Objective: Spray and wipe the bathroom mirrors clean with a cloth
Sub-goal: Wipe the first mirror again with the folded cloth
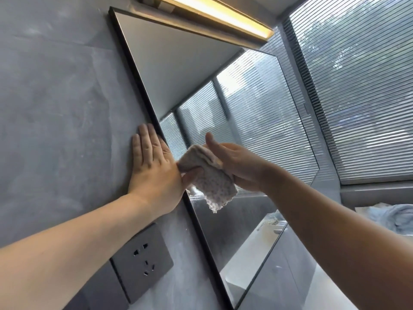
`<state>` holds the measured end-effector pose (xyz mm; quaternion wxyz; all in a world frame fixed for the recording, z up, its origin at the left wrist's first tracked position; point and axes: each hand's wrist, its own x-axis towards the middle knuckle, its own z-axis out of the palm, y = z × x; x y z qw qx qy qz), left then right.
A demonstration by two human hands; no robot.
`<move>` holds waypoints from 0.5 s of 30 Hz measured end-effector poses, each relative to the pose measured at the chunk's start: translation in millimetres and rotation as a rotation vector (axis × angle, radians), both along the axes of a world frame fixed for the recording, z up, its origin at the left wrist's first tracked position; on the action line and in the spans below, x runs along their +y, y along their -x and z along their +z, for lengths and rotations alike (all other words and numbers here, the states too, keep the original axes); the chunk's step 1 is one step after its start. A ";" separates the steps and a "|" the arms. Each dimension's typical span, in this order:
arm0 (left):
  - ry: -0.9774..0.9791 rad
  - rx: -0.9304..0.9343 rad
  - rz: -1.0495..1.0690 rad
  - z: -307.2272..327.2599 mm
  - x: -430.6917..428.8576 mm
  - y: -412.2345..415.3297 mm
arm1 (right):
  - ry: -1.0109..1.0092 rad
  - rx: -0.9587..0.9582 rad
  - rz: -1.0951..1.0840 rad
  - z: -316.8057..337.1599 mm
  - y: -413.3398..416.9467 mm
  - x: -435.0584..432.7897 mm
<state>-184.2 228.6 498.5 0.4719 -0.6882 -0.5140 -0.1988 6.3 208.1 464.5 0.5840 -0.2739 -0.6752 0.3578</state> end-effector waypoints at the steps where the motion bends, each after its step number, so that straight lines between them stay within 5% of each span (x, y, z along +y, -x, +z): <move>1: 0.001 0.004 0.006 0.2 -0.7 0.0 | -0.038 -0.068 0.037 0.0 -2.4 -0.5; 5: 0.004 -0.009 0.009 1.1 -1.1 -0.7 | -0.059 -0.270 0.246 2.0 -18.4 3.5; 8: 0.002 0.000 0.011 0.8 0.1 -0.4 | -0.075 -0.339 0.185 3.4 -21.3 7.4; 15: -0.026 0.019 0.011 -2.1 2.9 0.2 | -0.145 -0.133 -0.020 8.4 -21.1 6.0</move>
